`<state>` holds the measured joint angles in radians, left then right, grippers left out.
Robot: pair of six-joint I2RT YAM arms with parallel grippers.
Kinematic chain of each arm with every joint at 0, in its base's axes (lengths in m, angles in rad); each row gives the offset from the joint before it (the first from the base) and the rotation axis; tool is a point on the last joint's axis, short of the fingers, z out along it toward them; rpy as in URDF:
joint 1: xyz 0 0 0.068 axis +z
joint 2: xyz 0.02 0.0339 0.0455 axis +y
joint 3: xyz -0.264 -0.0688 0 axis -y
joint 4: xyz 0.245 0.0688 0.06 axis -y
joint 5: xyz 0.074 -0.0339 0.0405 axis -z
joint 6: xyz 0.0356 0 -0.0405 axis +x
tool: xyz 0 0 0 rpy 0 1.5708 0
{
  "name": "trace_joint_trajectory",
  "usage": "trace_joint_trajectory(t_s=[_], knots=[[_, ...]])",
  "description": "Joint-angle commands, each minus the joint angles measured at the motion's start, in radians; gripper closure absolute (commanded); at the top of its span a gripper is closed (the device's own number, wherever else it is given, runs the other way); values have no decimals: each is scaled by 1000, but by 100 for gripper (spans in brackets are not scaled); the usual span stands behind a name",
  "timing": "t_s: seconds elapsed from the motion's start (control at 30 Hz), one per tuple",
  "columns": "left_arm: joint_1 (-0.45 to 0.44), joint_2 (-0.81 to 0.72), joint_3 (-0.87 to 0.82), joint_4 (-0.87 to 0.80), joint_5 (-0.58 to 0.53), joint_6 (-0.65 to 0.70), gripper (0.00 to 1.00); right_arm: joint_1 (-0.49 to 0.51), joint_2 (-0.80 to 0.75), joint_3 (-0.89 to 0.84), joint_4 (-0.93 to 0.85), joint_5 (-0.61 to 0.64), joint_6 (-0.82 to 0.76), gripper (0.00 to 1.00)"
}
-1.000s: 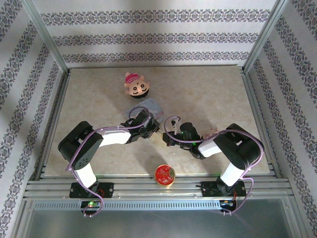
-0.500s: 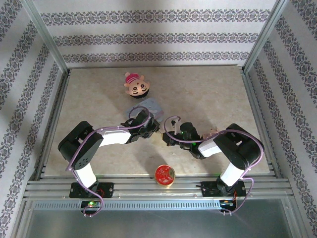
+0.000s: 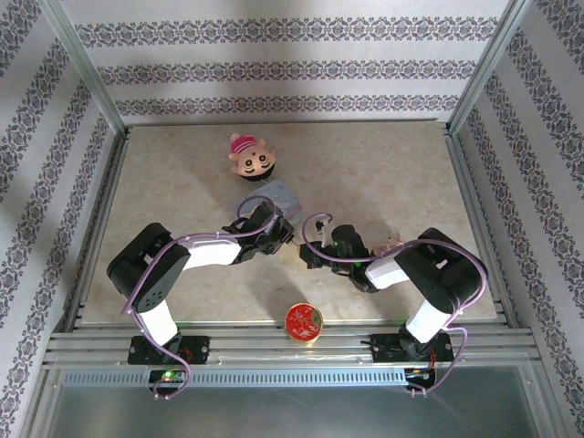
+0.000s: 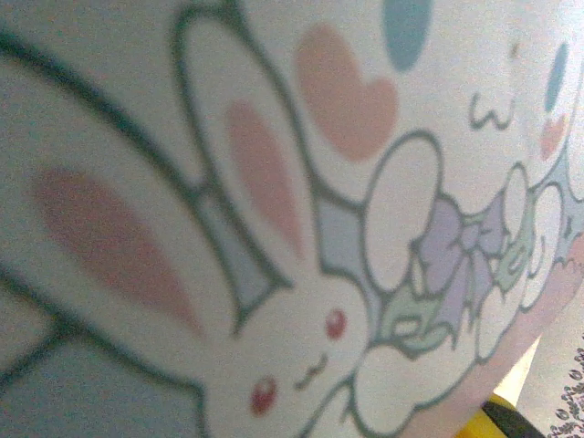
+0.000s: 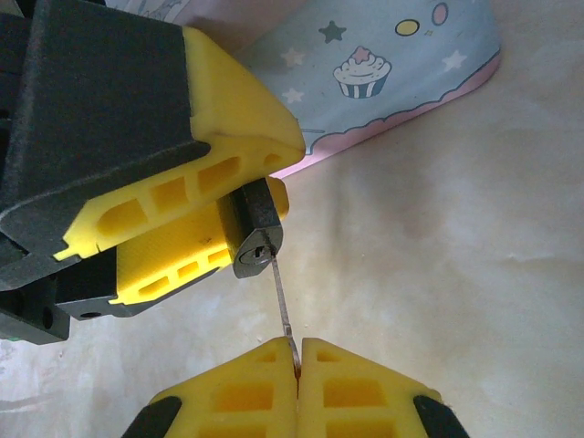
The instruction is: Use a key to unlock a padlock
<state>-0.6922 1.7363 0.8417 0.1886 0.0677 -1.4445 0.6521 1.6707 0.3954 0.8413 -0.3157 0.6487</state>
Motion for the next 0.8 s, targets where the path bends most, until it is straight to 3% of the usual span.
trace_joint_trajectory(t_s=[0.0, 0.77], knots=[[6, 54, -35, -32, 154, -83, 97, 4, -17, 35, 41, -3, -1, 100], [6, 35, -50, -23, 152, -81, 98, -15, -45, 16, 45, -59, 39, 100]])
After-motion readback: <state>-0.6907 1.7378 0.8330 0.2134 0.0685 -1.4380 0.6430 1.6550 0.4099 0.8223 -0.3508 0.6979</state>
